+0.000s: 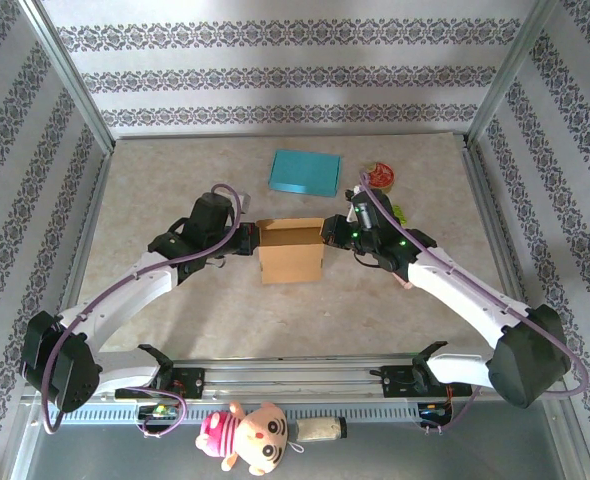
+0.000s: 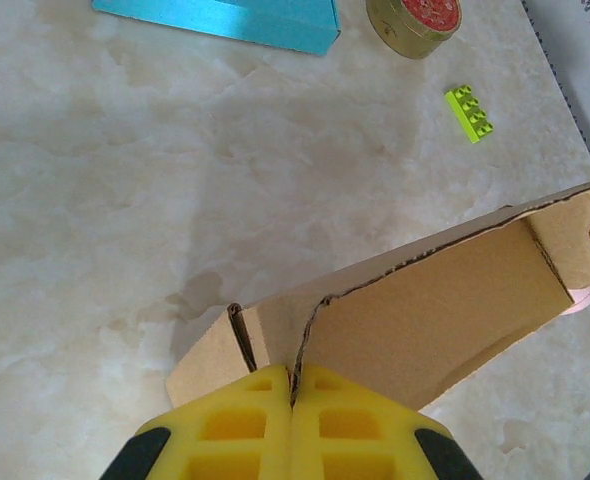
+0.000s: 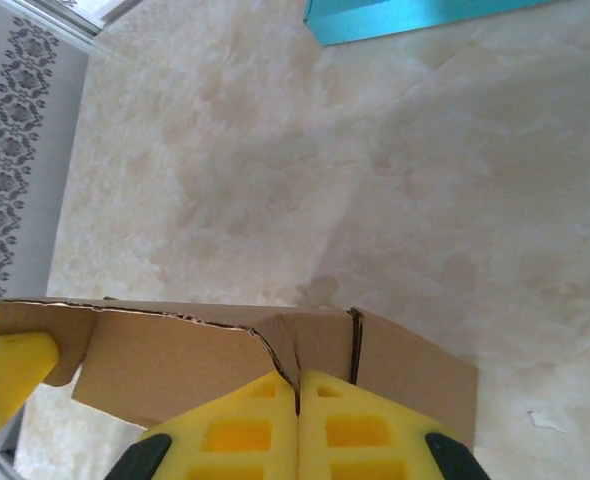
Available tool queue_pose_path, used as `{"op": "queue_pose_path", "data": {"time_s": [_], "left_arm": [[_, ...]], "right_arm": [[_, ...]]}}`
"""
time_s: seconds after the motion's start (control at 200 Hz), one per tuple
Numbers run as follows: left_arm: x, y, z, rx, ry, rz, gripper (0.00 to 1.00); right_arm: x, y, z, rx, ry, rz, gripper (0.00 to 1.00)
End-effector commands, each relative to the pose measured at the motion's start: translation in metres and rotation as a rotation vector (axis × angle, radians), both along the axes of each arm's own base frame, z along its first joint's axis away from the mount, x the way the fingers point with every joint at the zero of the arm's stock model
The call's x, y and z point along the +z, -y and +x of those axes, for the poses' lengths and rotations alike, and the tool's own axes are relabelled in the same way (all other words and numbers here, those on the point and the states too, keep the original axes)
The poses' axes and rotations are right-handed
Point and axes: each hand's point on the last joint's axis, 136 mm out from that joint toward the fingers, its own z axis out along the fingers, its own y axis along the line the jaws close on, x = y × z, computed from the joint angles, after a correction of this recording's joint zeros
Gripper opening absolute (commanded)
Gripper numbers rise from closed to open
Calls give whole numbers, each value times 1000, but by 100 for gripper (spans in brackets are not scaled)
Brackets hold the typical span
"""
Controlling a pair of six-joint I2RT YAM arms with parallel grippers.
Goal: Fold the paper box
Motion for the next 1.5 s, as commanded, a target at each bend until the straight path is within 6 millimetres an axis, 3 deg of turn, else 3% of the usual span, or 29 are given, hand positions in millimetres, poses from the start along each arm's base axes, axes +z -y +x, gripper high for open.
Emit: {"op": "queue_pose_path", "data": {"time_s": [0.0,0.325,0.889,1.094,1.274,1.499], "left_arm": [[0,5,-7,0,-5,-12,0],[-13,4,-10,45,-43,-14,0],[-37,8,-44,52,-148,12,0],[-61,6,-62,62,-183,68,7],[-66,0,-69,81,-164,106,10],[-52,4,-74,66,-106,94,22]], "right_arm": [[-54,19,-28,12,-138,-171,6],[-56,14,-36,35,-127,-178,6],[-64,14,-47,76,-90,-261,7],[-72,21,-55,91,-27,-360,8],[-81,26,-62,96,-18,-380,11],[-53,21,-65,119,42,-314,22]]}}
